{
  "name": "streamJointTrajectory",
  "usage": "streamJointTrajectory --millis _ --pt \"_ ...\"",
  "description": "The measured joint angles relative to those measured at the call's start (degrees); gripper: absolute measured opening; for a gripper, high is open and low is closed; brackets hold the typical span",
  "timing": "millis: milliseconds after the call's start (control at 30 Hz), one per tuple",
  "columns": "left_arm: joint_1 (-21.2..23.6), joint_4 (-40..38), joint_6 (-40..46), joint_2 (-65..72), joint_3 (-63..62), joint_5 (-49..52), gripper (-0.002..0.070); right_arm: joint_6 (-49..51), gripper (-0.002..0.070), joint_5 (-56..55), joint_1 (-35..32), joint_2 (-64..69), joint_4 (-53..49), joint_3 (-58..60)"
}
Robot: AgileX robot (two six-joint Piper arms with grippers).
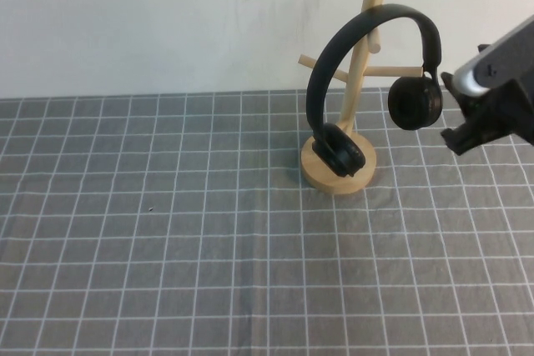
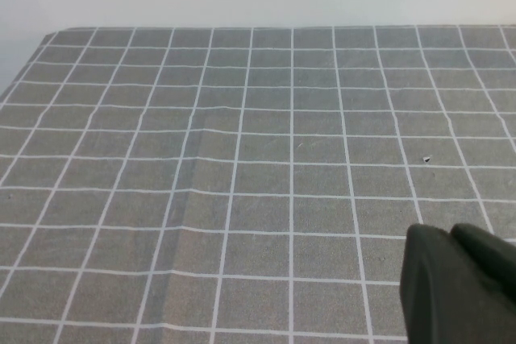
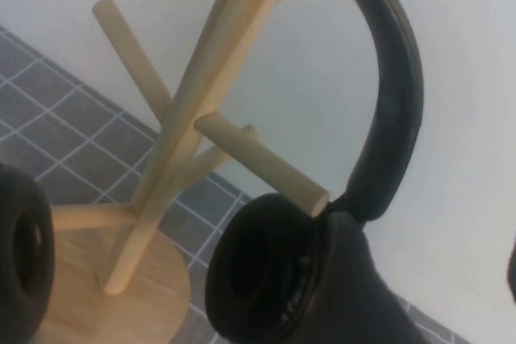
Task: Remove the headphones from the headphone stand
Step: Pick up the headphones from the headphone stand, then place the headphones on the table
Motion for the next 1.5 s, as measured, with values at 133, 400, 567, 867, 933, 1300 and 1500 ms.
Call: streamJointTrajectory --millis 133,400,567,867,933,1300,1500 --pt "0.0 0.0 0.0 0.0 0.0 0.0 -0.0004 5.87 0.04 -0.13 0.0 2.89 -3.69 -1.43" --pt "0.0 0.0 0.0 0.0 0.0 0.0 -0.0004 6.04 0.0391 2.9 -0.62 7.09 -5.38 -8.22" --pt "0.0 0.0 0.0 0.0 0.0 0.0 -0.0004 6.31 0.0389 5.1 -1.83 11.82 -5.38 -14.06" --pt "0.0 0.0 0.0 0.0 0.0 0.0 -0.0004 6.26 -0.0006 9.51 -1.72 14.39 -7.17 -18.22" --pt "0.0 0.0 0.0 0.0 0.0 0.0 -0.0004 5.75 -0.0007 10.14 -1.72 12.68 -7.17 -18.22" --pt "0.0 0.0 0.0 0.0 0.0 0.0 -0.0004 4.64 -0.0006 28.58 -1.72 -6.41 -6.92 -18.11" --pt "0.0 0.0 0.0 0.0 0.0 0.0 -0.0004 17.59 -0.0007 52.54 -1.83 -13.54 -9.45 -17.89"
